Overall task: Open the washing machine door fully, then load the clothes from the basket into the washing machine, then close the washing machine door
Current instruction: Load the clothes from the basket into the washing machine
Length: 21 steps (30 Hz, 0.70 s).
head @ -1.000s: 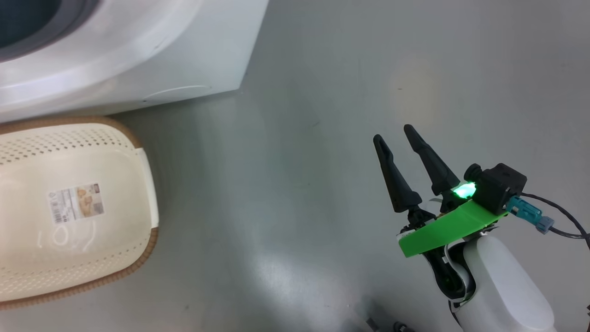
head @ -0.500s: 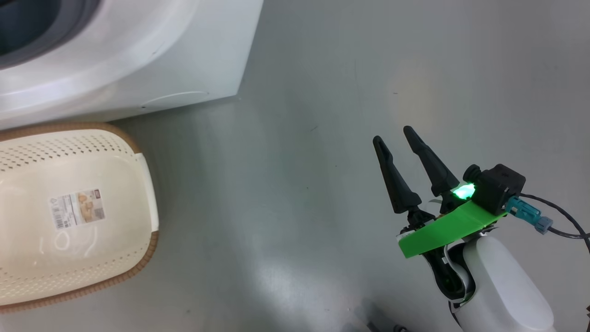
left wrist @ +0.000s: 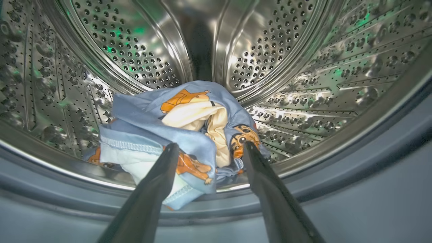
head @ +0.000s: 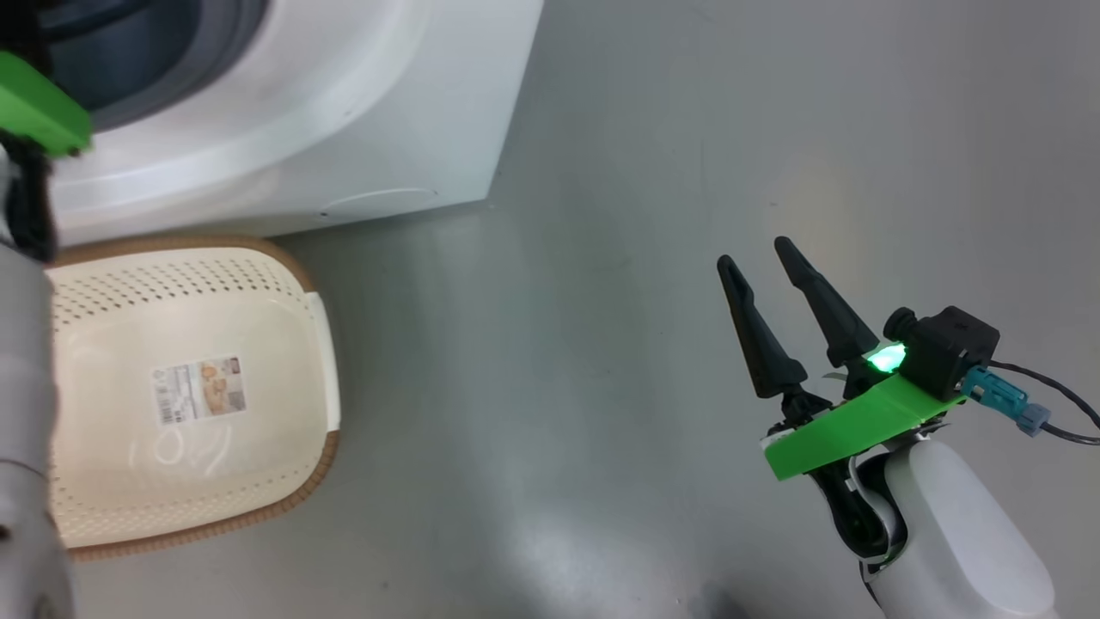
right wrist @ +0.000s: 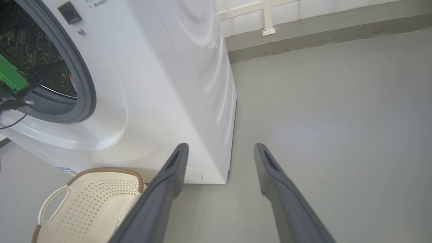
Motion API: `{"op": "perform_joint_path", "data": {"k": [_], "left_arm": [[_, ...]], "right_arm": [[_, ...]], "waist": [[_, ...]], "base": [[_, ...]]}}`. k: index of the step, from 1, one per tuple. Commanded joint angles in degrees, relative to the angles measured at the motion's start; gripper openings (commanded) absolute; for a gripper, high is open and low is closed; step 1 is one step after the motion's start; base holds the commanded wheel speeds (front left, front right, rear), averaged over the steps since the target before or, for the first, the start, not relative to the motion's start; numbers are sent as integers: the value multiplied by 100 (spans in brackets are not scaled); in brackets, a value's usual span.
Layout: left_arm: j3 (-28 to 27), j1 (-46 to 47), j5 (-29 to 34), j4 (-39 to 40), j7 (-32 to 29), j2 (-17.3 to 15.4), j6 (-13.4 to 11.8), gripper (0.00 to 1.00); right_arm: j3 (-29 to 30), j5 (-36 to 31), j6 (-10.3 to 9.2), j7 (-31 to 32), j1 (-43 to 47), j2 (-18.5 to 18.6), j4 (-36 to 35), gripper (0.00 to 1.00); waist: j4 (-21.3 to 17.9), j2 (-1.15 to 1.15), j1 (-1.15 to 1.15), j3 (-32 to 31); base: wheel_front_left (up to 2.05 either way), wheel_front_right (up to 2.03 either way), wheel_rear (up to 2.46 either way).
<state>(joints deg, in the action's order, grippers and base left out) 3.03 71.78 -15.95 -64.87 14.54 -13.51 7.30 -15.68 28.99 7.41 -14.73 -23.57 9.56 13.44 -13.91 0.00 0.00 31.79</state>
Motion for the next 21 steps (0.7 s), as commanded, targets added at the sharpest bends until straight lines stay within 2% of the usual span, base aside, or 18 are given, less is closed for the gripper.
{"op": "perform_joint_path", "data": {"k": [1,6,21], "left_arm": [[-45,-227,-6,260,45,-176,17,100],[-107,-733,-2,726,45,-69,17,100],[-471,-3054,407,2249,45,391,-27,100]], "right_arm": [[-46,18,8,-27,187,82,-102,100],[22,13,8,-27,275,166,-98,100],[234,51,8,-27,882,420,-26,100]], "waist": [[111,0,0,-140],[216,0,0,-330],[502,0,0,-1318]], "base": [[0,0,0],[0,0,0],[0,0,0]]}}
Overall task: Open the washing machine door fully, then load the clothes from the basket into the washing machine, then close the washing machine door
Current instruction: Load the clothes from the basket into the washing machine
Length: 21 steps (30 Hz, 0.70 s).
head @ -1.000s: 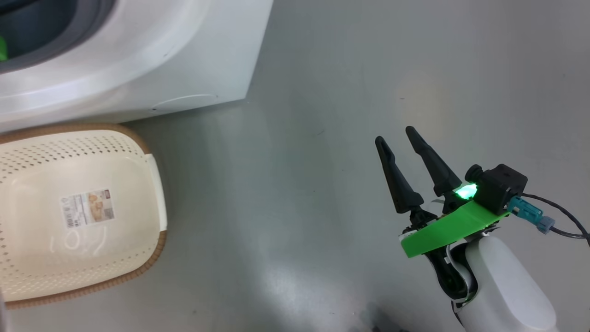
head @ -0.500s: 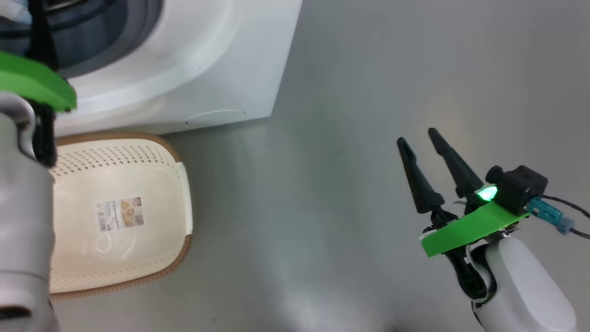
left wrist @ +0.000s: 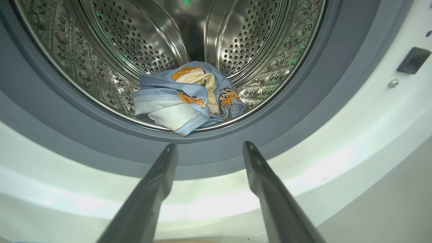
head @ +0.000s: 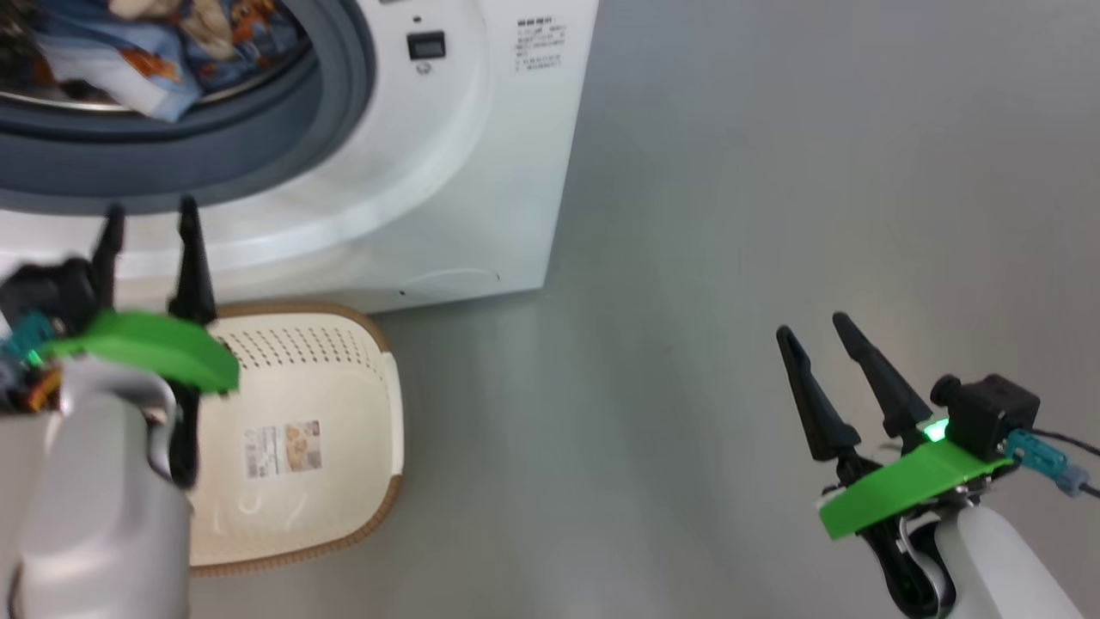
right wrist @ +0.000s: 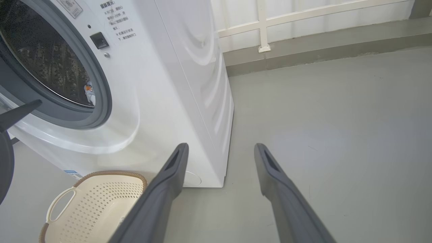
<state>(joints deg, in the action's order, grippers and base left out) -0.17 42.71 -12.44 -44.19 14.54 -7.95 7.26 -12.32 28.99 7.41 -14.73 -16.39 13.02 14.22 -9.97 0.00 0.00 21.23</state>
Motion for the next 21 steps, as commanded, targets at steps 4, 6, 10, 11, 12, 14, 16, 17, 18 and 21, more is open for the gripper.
{"op": "perform_joint_path", "data": {"k": [4,6,10,11,12,14,16,17,18,21], "left_arm": [[-213,-746,162,509,45,-113,-11,100],[-244,-1011,196,668,45,-83,-6,100],[-309,-1505,251,1009,46,-2,2,100],[-319,-1632,272,1096,46,12,3,100],[-326,-1762,293,1180,46,23,5,100],[-361,-2021,304,1351,46,51,8,100],[-414,-2278,297,1526,46,81,10,100],[-431,-2404,296,1608,46,96,12,100],[-457,-2524,291,1683,46,110,12,100],[-517,-2847,294,1888,46,133,15,100]], "right_arm": [[-69,79,8,-27,345,169,-91,100],[-32,93,8,-27,437,214,-90,100],[37,115,8,-27,649,287,-92,100],[51,118,8,-27,705,306,-93,100],[62,121,8,-27,760,326,-94,100],[90,128,8,-27,875,363,-105,100],[114,131,8,-27,983,394,-116,100],[125,134,8,-27,1035,412,-119,100],[135,138,8,-27,1079,428,-122,100],[161,152,8,-27,1187,466,-127,100]], "waist": [[137,0,0,-511],[166,0,0,-624],[241,0,0,-854],[257,0,0,-912],[271,0,0,-968],[303,0,0,-1068],[331,0,0,-1164],[347,0,0,-1206],[359,0,0,-1244],[388,0,0,-1347]], "base": [[0,0,0],[0,0,0],[0,0,0],[0,0,0],[0,0,0],[0,0,0],[0,0,0],[0,0,0],[0,0,0],[0,0,0]]}}
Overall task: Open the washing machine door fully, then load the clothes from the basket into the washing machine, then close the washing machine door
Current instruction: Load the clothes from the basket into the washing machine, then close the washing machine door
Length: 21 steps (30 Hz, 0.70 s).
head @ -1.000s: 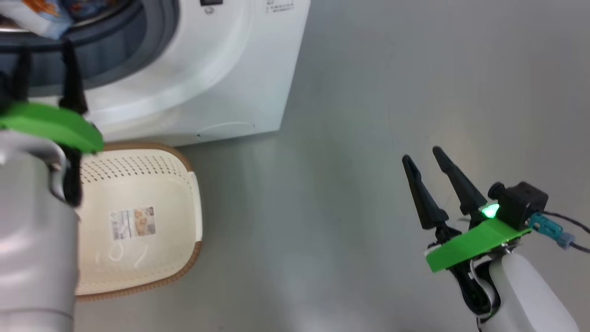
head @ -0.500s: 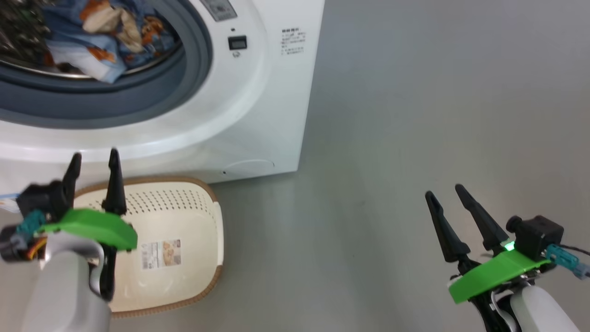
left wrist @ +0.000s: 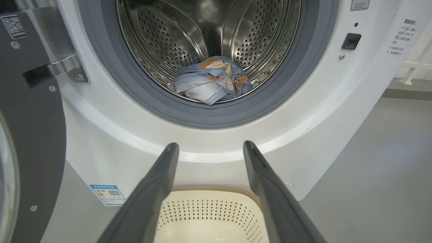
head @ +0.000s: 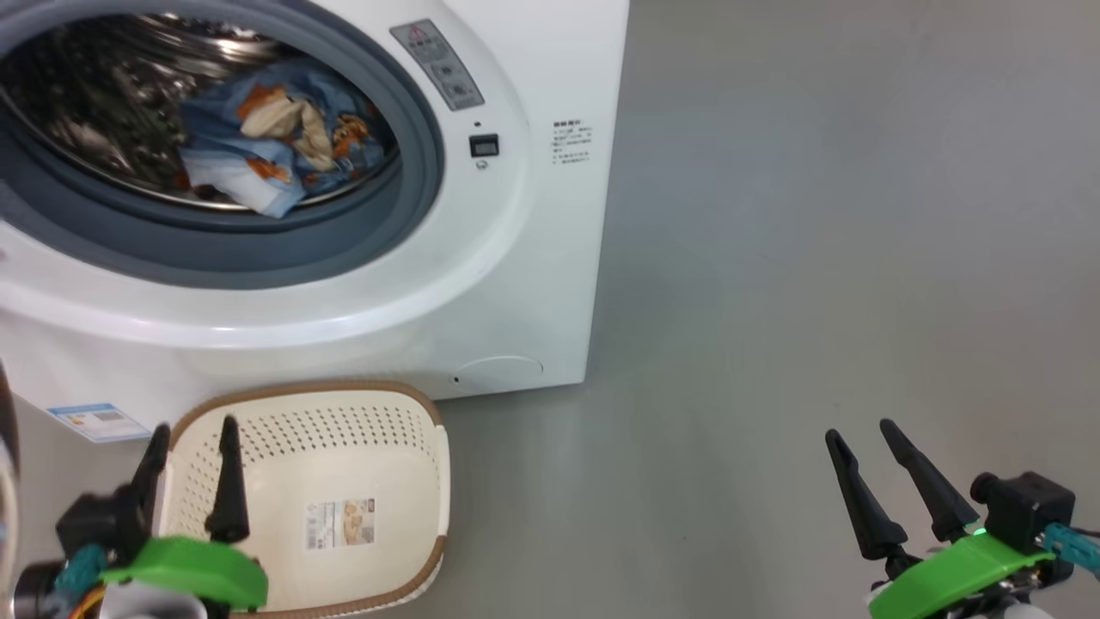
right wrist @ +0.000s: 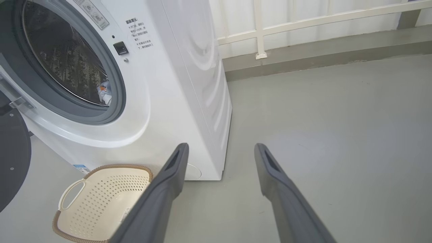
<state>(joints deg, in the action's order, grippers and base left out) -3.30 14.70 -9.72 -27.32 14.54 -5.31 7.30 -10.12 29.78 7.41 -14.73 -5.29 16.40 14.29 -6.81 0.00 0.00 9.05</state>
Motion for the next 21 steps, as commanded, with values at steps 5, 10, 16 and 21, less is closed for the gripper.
{"op": "perform_joint_path", "data": {"k": [5,10,16,21], "left_arm": [[-374,-546,14,591,46,-94,12,100],[-489,-892,38,872,46,-41,10,100],[-596,-1092,47,1079,46,33,11,100],[-622,-1111,59,1140,46,64,12,100]], "right_arm": [[-6,89,8,-27,224,170,-177,100],[29,87,8,-27,313,183,-201,100],[41,76,8,-27,374,185,-229,100],[36,71,8,-27,372,192,-236,100]], "waist": [[86,0,0,-239],[84,0,0,-301],[77,0,0,-329],[71,0,0,-320]], "base": [[0,0,0],[0,0,0],[0,0,0],[0,0,0]]}}
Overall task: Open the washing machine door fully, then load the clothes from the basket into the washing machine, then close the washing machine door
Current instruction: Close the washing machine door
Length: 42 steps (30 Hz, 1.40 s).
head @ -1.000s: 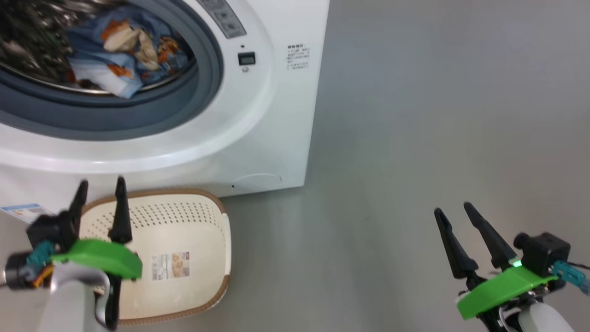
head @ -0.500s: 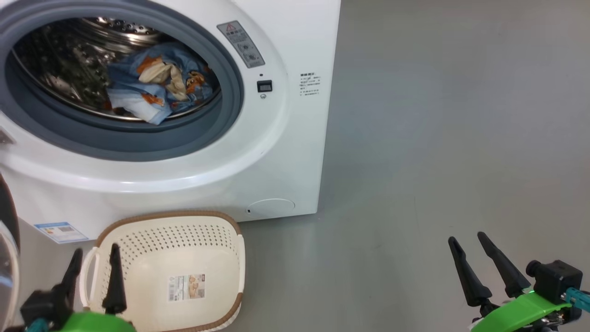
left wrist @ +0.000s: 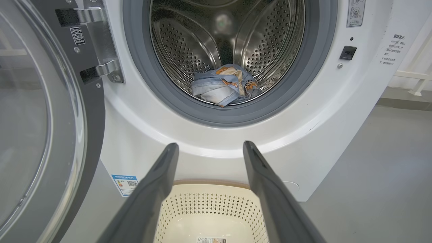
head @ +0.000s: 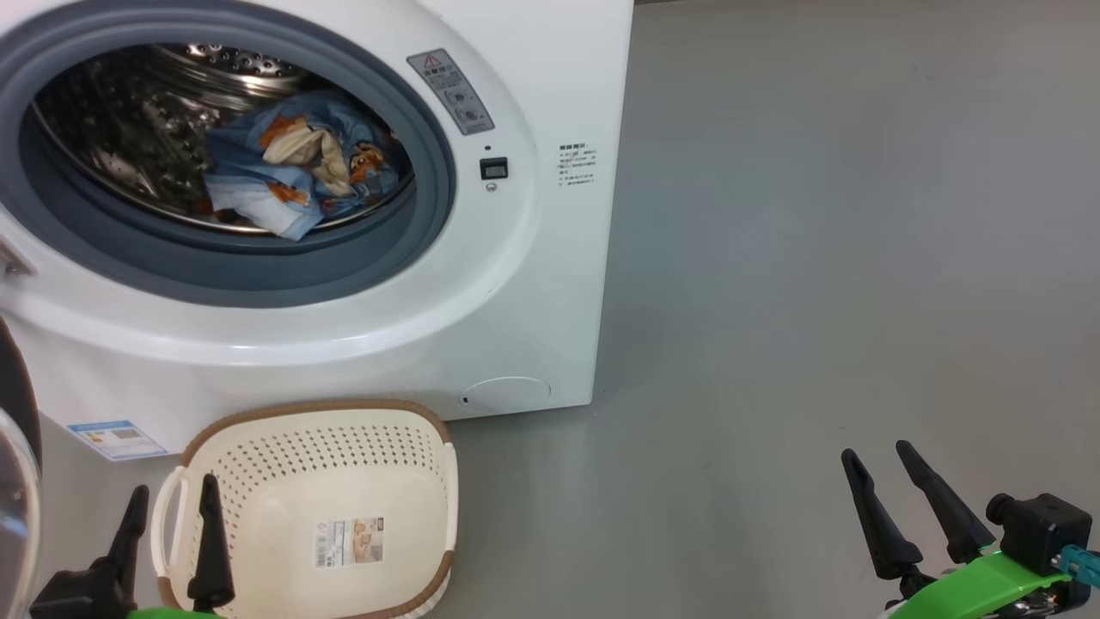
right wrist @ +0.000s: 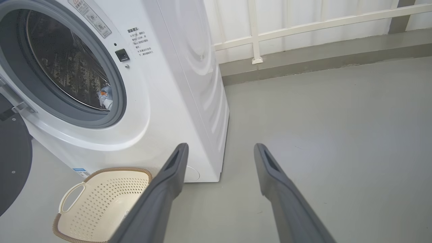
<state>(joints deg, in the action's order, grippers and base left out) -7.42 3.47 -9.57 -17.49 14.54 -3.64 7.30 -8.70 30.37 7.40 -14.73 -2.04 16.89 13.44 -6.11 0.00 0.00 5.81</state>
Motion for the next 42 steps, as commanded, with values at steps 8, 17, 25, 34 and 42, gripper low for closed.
{"op": "perform_joint_path", "data": {"k": [8,17,25,34,42], "left_arm": [[-220,61,107,142,46,-102,14,100],[-196,53,160,84,46,-97,15,100],[-208,66,148,222,46,-94,17,100],[-160,41,144,260,46,-75,17,100],[-177,-27,-2,257,46,-1,2,100]], "right_arm": [[-96,11,9,-27,35,144,-161,100],[-112,7,9,-27,47,130,-155,100],[-92,4,9,-27,29,126,-159,100],[-105,-1,9,-27,15,135,-153,100],[-226,-24,9,-27,0,197,-191,100]], "waist": [[31,0,0,72],[49,0,0,66],[90,0,0,100],[160,0,0,92],[410,0,0,81]], "base": [[-15,15,0],[-121,116,5],[-123,122,1],[-25,25,0],[0,0,0]]}}
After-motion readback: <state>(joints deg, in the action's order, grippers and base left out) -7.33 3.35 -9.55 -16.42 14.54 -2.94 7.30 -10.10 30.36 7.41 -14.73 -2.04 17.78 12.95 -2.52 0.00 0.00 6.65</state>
